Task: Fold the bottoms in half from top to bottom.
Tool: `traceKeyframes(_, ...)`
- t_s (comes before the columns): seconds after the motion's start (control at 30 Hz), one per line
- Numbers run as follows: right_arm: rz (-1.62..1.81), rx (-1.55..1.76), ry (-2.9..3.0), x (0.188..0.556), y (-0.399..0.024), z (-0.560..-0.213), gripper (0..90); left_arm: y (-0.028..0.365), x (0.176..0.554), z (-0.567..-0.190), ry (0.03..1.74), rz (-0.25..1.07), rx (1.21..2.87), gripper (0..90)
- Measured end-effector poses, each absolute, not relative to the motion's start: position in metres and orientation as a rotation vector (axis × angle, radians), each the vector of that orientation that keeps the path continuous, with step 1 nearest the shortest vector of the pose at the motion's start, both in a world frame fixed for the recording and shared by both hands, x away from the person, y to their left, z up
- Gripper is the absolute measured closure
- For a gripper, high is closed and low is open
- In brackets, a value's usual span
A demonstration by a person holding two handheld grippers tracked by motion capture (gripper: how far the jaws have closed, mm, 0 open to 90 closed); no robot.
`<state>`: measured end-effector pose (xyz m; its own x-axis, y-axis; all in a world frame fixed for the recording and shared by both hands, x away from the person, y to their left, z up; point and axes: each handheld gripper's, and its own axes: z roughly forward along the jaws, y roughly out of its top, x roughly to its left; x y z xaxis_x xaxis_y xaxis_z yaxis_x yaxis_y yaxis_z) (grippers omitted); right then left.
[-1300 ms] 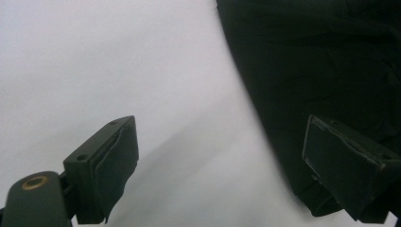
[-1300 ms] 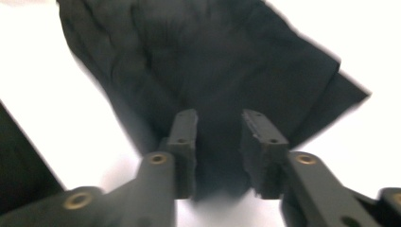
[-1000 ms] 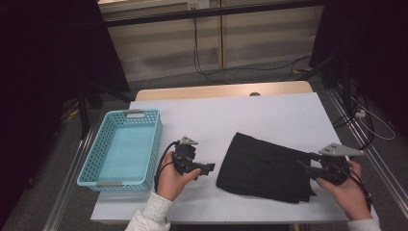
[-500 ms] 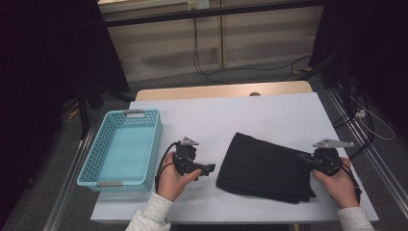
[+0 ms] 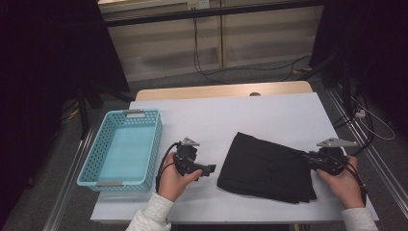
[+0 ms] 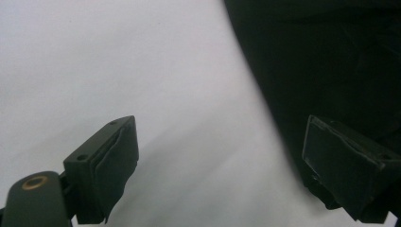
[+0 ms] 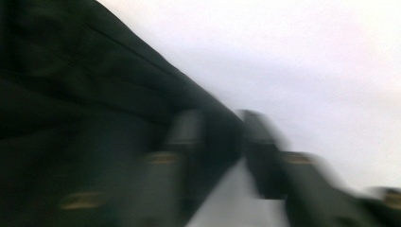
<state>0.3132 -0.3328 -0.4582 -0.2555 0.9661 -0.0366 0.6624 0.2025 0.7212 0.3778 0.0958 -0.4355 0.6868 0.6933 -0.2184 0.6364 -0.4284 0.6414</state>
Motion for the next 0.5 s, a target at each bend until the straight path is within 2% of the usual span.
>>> traceKeyframes(0.1,0.832,1.536,1.951,0.316,-0.336,-0.46,47.7,0.097,0.378,-0.435,1.017,0.104,2.167,11.4)
traceKeyframes(0.2,0.942,1.597,1.955,0.316,-0.34,-0.465,65.1,0.098,0.379,-0.435,1.018,0.106,2.172,11.4)
traceKeyframes(0.23,0.98,1.601,1.966,0.315,-0.34,-0.466,74.7,0.098,0.379,-0.436,1.018,0.101,2.174,11.4)
traceKeyframes(0.3,1.044,1.62,1.98,0.316,-0.341,-0.468,84.9,0.097,0.379,-0.436,1.019,0.1,2.174,11.4)
traceKeyframes(0.5,1.123,1.583,2.032,0.316,-0.327,-0.46,86.9,0.097,0.379,-0.436,1.02,0.098,2.175,11.4)
